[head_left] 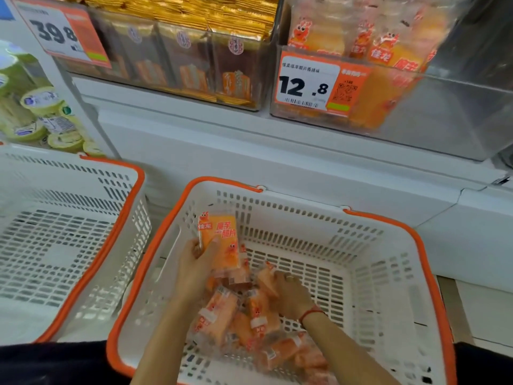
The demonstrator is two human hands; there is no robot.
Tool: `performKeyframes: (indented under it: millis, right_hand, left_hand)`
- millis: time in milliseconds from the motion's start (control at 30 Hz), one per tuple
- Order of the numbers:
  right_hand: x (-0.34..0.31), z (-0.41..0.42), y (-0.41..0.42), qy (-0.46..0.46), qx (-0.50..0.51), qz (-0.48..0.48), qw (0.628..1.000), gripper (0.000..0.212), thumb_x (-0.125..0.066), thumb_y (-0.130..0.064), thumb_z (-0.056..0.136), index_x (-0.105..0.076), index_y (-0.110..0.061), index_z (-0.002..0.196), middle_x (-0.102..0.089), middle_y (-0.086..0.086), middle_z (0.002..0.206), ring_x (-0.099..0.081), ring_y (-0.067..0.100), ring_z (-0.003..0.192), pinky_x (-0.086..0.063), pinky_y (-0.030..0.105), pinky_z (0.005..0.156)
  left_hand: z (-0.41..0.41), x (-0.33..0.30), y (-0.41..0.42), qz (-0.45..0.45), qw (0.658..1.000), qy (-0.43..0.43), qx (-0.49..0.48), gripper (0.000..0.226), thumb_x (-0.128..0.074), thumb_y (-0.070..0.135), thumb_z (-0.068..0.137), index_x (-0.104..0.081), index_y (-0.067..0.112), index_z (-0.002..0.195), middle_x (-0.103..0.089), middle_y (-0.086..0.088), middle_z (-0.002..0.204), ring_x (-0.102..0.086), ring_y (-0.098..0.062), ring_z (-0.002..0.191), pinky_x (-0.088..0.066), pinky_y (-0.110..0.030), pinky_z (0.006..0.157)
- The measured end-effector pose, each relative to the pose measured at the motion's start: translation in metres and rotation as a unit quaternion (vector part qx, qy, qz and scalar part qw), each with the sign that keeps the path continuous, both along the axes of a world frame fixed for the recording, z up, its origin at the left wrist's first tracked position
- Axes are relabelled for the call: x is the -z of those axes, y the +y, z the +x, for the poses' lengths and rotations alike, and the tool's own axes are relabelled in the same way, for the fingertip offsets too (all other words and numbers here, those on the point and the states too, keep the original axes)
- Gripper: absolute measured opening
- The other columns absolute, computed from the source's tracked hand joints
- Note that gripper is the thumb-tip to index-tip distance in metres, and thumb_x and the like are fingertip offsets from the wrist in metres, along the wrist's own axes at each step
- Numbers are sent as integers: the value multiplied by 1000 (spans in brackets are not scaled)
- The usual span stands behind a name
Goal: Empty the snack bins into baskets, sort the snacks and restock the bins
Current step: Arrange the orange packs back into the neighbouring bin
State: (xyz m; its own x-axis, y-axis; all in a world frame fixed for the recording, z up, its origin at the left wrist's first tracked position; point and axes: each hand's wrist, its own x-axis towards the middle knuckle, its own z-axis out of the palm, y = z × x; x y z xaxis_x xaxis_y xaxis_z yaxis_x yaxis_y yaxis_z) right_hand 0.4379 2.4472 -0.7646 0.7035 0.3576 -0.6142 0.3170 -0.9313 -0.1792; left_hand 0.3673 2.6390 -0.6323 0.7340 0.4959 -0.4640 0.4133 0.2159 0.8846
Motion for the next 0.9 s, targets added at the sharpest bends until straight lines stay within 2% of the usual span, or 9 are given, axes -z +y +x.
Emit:
performKeyframes:
  millis: [100, 200, 300, 367, 433, 500, 633, 767, 900]
  right_hand:
    - [2, -1, -10, -31, 48, 53, 997, 53, -59, -26, 89, -38, -17, 136, -59, 8, 119, -59, 28, 108, -49, 33, 78]
    - [-25, 10, -20, 85, 236, 188, 950, 41, -66, -32, 89, -48, -15, 122, -63, 2, 98, -64, 21, 79, -53, 34, 71]
    - [-63, 25, -33, 323, 393, 385, 770, 45, -63, -37, 91, -56, -3, 119, -67, 11, 105, -65, 24, 92, -54, 35, 86]
    - [-91, 31, -40, 410, 424, 498, 636, 48, -56, -34, 96, -55, 1, 128, -60, 22, 117, -59, 34, 110, -47, 44, 101]
    - [-115, 35, -43, 437, 427, 559, 560, 48, -46, -29, 99, -50, 3, 134, -54, 28, 128, -55, 40, 117, -45, 50, 104]
    - [-130, 36, -38, 415, 413, 575, 571, 49, -42, -29, 96, -51, 3, 132, -56, 28, 131, -60, 39, 111, -53, 47, 91]
    - [-145, 30, -16, 310, 348, 543, 699, 45, -55, -26, 90, -49, 1, 125, -54, 29, 122, -56, 38, 107, -45, 56, 100]
    - [-154, 21, 6, 248, 292, 510, 770, 40, -46, -31, 101, -53, -5, 130, -65, 17, 120, -65, 25, 108, -50, 43, 98]
    - [-150, 7, 18, 230, 278, 482, 799, 41, -48, -42, 98, -58, -15, 127, -68, 6, 119, -64, 21, 112, -46, 40, 103]
  left_hand:
    - [5, 5, 3, -11, 1000, 14, -1, 30, -58, 38, 95, -59, 17, 116, -71, -4, 106, -70, -24, 95, -56, -46, 86]
    - [9, 3, 1, -29, 999, 15, -9, 28, -56, 34, 97, -58, 17, 119, -71, -4, 107, -70, -21, 94, -57, -42, 82]
    - [12, 5, -6, -35, 999, 15, -15, 20, -52, 28, 100, -55, 19, 117, -69, -1, 103, -67, -16, 87, -50, -28, 63]
    - [12, 5, -12, -24, 999, 26, -7, 15, -48, 25, 101, -51, 22, 116, -65, 2, 104, -61, -9, 83, -46, -28, 64]
    - [15, 4, -16, -11, 999, 46, -1, 19, -46, 22, 101, -48, 20, 120, -63, -2, 111, -61, -11, 87, -48, -31, 71]
    - [13, -4, -23, -7, 999, 43, 12, 25, -45, 22, 102, -47, 15, 126, -63, -3, 113, -62, -14, 93, -50, -30, 73]
    - [19, -24, -35, -54, 997, 35, 38, 32, -45, 34, 101, -45, 22, 131, -53, 4, 131, -55, -24, 118, -47, -44, 100]
    - [22, 45, -21, -79, 993, 4, 92, 100, -51, 92, 57, -46, 29, 134, -54, -1, 138, -58, -23, 115, -53, -42, 85]
    - [9, -30, -47, -60, 996, -17, 71, 73, -44, 79, 79, -43, 33, 136, -62, 9, 122, -64, -18, 108, -55, -43, 88]
